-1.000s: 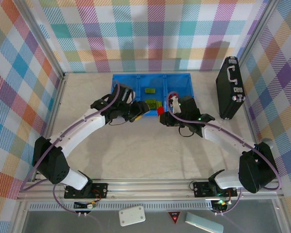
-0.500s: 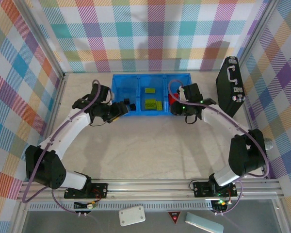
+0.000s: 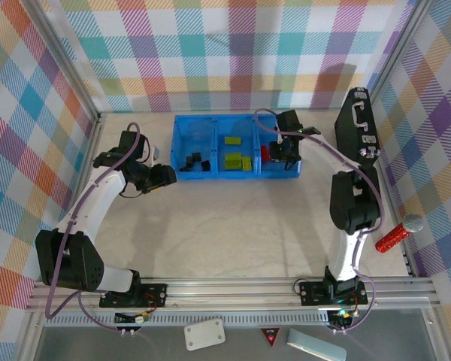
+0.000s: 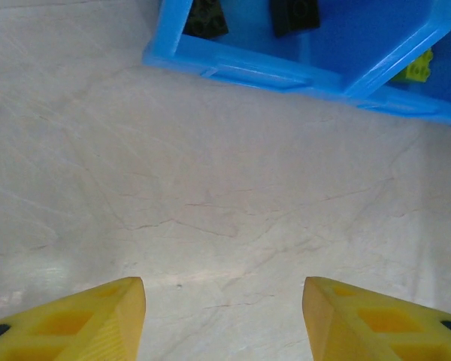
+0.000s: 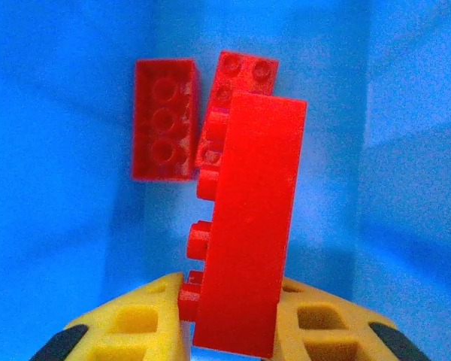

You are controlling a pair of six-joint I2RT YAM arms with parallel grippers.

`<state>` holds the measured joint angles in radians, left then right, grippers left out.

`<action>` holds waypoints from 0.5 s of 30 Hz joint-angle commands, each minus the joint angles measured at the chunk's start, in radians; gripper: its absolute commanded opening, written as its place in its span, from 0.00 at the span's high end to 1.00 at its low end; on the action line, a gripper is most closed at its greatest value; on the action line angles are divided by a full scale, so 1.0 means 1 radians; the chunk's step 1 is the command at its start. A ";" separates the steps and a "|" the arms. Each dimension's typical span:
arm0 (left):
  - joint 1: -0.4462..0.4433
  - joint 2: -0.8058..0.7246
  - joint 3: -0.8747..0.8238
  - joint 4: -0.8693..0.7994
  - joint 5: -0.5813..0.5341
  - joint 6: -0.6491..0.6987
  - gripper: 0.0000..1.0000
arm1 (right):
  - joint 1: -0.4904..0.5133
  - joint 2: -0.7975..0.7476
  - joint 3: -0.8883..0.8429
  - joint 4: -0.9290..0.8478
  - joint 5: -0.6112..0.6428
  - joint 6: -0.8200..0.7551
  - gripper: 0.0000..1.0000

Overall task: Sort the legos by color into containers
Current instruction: Place the lego in the container.

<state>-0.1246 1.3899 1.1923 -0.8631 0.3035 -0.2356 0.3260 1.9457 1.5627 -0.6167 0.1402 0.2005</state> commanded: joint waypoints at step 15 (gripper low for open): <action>0.014 -0.011 -0.077 0.036 -0.141 0.110 0.42 | -0.027 0.273 0.309 -0.112 0.185 -0.072 0.78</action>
<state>-0.1215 1.3899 1.1225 -0.8356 0.1776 -0.1478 0.3065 2.1956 1.8370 -0.6975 0.2871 0.1467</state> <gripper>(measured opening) 0.575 0.254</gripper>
